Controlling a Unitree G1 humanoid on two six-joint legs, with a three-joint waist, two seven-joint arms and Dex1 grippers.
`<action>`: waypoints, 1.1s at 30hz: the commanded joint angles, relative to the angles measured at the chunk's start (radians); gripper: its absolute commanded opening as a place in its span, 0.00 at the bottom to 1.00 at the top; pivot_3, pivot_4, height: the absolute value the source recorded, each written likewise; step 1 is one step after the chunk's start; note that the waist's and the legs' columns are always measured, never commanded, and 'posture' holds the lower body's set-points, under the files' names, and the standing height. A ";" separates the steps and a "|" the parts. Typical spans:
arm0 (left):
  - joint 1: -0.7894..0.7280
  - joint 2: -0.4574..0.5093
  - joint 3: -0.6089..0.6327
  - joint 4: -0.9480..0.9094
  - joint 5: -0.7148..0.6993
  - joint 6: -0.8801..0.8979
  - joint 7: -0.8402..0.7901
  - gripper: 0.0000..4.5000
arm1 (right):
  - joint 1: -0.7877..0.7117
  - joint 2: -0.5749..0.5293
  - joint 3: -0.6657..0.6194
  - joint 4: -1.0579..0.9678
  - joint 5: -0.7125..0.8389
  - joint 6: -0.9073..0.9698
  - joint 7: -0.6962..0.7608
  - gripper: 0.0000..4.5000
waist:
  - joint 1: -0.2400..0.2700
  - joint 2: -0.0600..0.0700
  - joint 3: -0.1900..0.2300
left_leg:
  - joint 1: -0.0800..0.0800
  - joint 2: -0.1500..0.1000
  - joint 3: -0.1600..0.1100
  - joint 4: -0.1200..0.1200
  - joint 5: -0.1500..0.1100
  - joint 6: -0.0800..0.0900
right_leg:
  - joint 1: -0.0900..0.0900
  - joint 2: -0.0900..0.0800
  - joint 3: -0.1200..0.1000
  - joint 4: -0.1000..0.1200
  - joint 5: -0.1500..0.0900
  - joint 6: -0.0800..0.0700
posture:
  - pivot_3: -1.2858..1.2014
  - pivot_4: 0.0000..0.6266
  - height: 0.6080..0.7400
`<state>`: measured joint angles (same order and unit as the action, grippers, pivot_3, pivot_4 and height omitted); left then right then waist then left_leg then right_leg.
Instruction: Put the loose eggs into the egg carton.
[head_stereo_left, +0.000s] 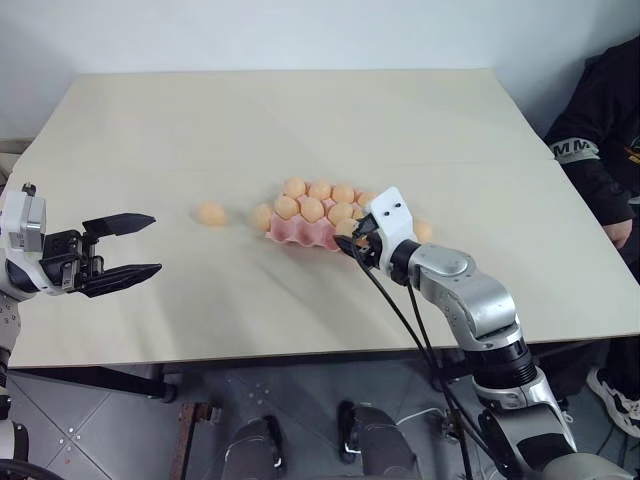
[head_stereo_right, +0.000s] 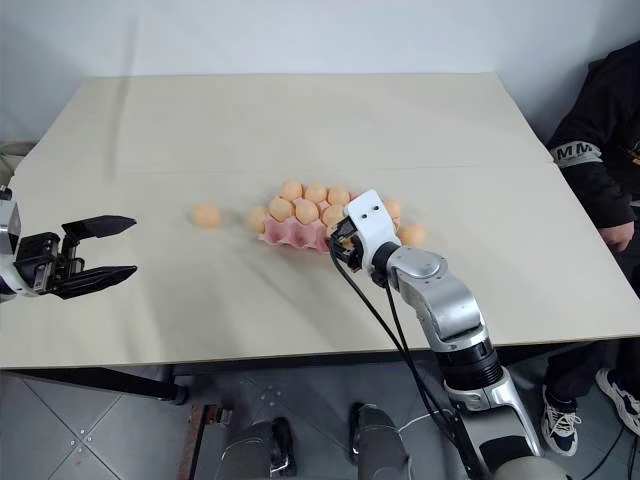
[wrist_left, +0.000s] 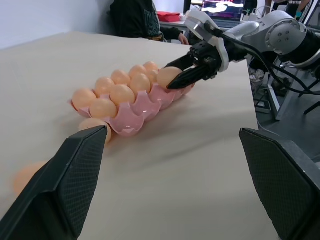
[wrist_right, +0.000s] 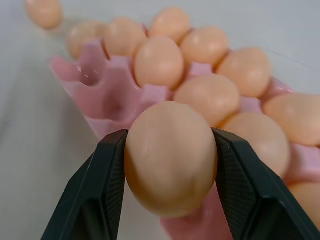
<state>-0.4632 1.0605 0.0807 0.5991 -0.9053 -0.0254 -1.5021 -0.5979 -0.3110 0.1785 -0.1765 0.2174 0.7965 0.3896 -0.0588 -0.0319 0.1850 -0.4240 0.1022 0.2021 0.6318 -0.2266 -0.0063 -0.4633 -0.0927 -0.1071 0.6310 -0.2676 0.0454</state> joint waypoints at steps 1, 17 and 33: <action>-0.012 -0.004 0.037 -0.021 -0.012 -0.010 -0.112 1.00 | 0.008 -0.018 -0.019 -0.050 -0.004 0.002 0.010 0.56 | 0.000 0.000 0.000 | 0.000 0.000 0.000 0.000 0.000 0.000 | 0.000 0.000 0.000 0.000 0.000 0.000 | 0.52 0.24 1.00; -0.071 -0.027 0.017 0.009 0.012 -0.010 -0.112 1.00 | 0.019 -0.072 -0.053 -0.132 0.026 0.039 0.051 0.99 | 0.002 0.000 0.000 | 0.000 0.000 0.000 0.000 0.000 0.000 | 0.000 0.000 0.000 0.001 0.000 0.000 | 0.52 0.24 1.00; -0.168 -0.063 -0.036 0.096 0.042 -0.021 -0.112 1.00 | 0.467 -0.499 -0.736 -0.415 0.354 0.028 0.457 0.99 | 0.033 -0.001 0.000 | 0.001 -0.001 -0.001 0.000 0.000 0.001 | 0.002 0.000 -0.001 -0.002 0.000 0.001 | 0.52 0.24 1.00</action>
<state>-0.6074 0.9933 0.0378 0.6866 -0.8637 -0.0312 -1.5021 -0.1527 -0.7868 -0.4689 -0.5622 0.5415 0.8587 0.7899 -0.0255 -0.0325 0.1847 -0.4231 0.1012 0.2003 0.6320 -0.2268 -0.0052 -0.4600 -0.0921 -0.1084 0.6287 -0.2672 0.0461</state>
